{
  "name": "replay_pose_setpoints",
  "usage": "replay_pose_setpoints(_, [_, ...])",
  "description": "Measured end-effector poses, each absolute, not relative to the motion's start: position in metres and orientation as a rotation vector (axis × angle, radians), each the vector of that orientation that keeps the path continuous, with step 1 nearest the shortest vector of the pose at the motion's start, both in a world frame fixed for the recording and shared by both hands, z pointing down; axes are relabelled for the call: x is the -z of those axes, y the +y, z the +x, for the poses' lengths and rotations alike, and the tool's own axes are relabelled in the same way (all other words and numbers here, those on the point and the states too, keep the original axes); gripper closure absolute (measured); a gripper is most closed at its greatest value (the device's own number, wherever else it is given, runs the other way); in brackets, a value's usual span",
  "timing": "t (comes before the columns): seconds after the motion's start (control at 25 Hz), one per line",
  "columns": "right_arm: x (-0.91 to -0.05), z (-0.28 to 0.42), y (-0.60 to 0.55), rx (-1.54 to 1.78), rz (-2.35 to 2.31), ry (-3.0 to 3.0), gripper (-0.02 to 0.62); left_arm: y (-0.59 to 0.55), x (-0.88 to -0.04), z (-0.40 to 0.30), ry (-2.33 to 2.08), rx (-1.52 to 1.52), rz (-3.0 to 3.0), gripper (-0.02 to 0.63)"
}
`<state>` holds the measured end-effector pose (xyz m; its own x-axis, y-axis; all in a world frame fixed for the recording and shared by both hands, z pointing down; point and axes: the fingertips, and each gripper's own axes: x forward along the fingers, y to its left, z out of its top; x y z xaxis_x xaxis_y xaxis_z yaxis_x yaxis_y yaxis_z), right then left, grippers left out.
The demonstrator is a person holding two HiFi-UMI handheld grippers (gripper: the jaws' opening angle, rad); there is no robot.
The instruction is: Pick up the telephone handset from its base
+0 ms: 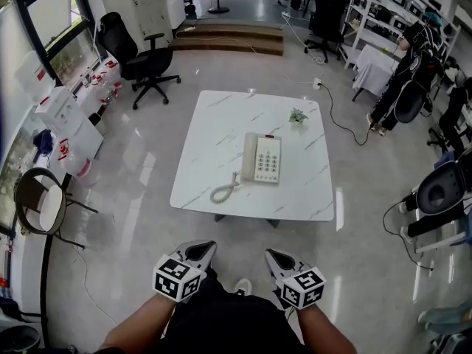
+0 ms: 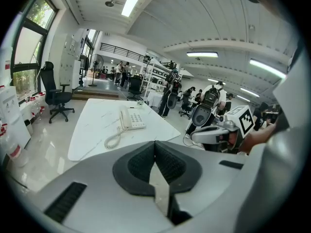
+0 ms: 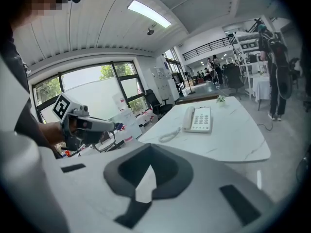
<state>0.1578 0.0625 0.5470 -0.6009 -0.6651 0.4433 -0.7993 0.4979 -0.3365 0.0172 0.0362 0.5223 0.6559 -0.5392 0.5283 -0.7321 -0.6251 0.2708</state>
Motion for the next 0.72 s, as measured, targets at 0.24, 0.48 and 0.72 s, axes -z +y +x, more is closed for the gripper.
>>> replay_pose_setpoints(0.24, [-0.543,0.151,0.024,-0.756,1.290,-2.454,0.594,-0.014,-0.513,0.016,-0.948,-0.523,2.442,0.604])
replay_pose_setpoints(0.48, [-0.529,0.144,-0.029,-0.733,1.389,-2.422,0.595,-0.071,-0.504,0.007,-0.896,-0.509,2.486,0.604])
replay_pose_setpoints(0.72, [-0.527,0.129,-0.075,-0.717,1.468,-2.374,0.595,-0.126,-0.506,-0.011,-0.838,-0.521,2.526,0.604])
